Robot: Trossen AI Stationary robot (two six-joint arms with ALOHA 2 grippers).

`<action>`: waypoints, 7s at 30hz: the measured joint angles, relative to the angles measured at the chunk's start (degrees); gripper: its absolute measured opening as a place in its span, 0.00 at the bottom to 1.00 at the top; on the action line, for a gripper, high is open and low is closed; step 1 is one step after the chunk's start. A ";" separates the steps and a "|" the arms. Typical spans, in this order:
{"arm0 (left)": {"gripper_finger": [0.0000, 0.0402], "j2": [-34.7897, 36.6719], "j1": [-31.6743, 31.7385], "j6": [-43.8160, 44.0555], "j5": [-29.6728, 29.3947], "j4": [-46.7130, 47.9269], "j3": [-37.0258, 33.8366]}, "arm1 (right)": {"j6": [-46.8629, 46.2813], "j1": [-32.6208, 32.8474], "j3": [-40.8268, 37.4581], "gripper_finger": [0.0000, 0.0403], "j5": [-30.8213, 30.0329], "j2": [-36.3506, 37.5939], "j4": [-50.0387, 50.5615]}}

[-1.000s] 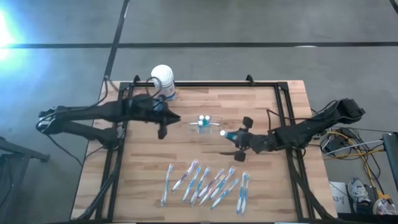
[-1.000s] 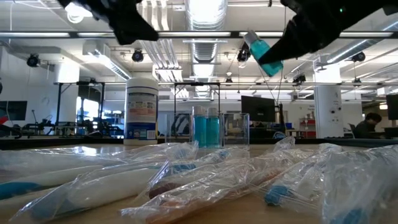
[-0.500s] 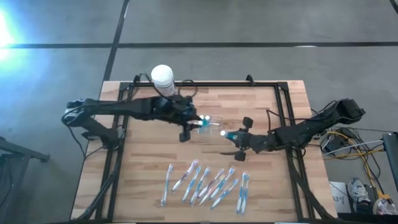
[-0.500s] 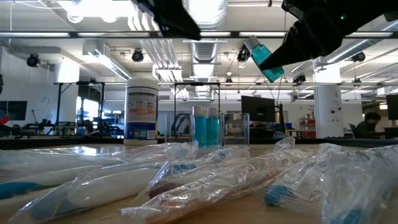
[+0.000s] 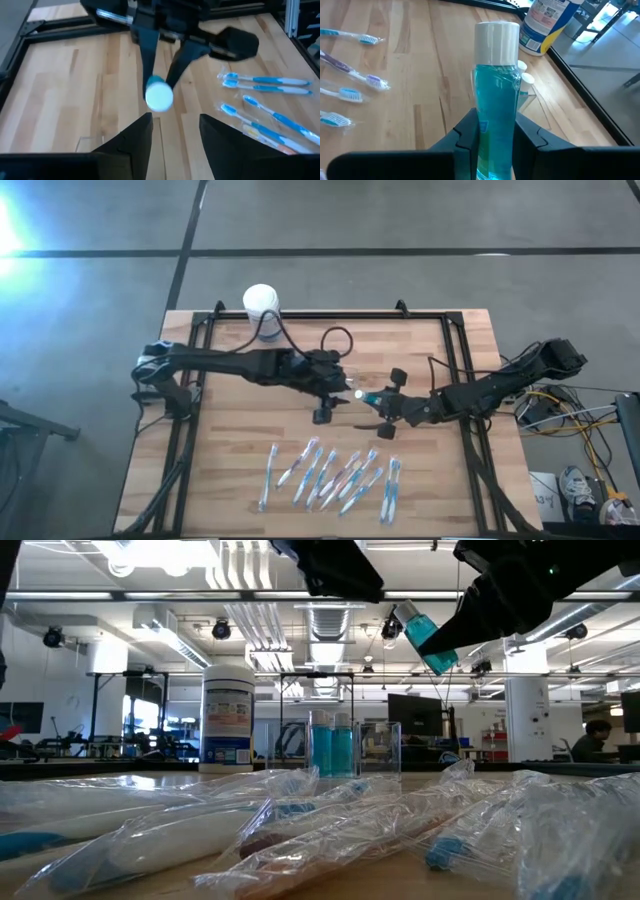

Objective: Pick & Place toothbrushing station
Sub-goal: Put the blue mouthwash into the transparent bin organizer, then put the blue toothbrush into the transparent bin organizer

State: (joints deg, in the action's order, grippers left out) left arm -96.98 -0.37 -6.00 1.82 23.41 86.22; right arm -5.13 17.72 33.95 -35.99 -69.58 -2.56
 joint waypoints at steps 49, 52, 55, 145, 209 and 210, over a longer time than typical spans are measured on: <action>0.42 -5.86 -0.03 -2.87 -5.00 -5.35 3.40 | 2.50 -0.04 -0.06 0.17 -0.12 0.00 -2.99; 0.42 -5.85 0.00 -3.18 -5.00 -6.18 2.32 | 2.63 -0.04 -0.13 0.17 0.02 -0.02 -2.76; 0.42 -5.85 0.04 -3.23 -5.00 -6.44 2.18 | 2.61 -0.04 -0.13 0.17 0.02 -0.02 -2.82; 0.24 -6.71 9.38 -13.05 -4.63 21.68 7.76 | 8.13 4.07 -5.54 0.03 7.39 10.34 -12.64; 0.30 13.95 4.38 -2.06 2.30 32.37 8.92 | 5.33 4.15 -6.64 0.03 9.57 10.25 -10.96; 0.26 17.72 3.36 -0.77 2.38 29.81 5.08 | 5.16 4.15 -6.64 0.03 9.56 10.25 -11.24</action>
State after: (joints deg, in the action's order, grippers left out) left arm -79.26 2.98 -6.77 4.20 53.22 91.30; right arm 0.02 21.87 27.31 -26.43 -59.33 -13.80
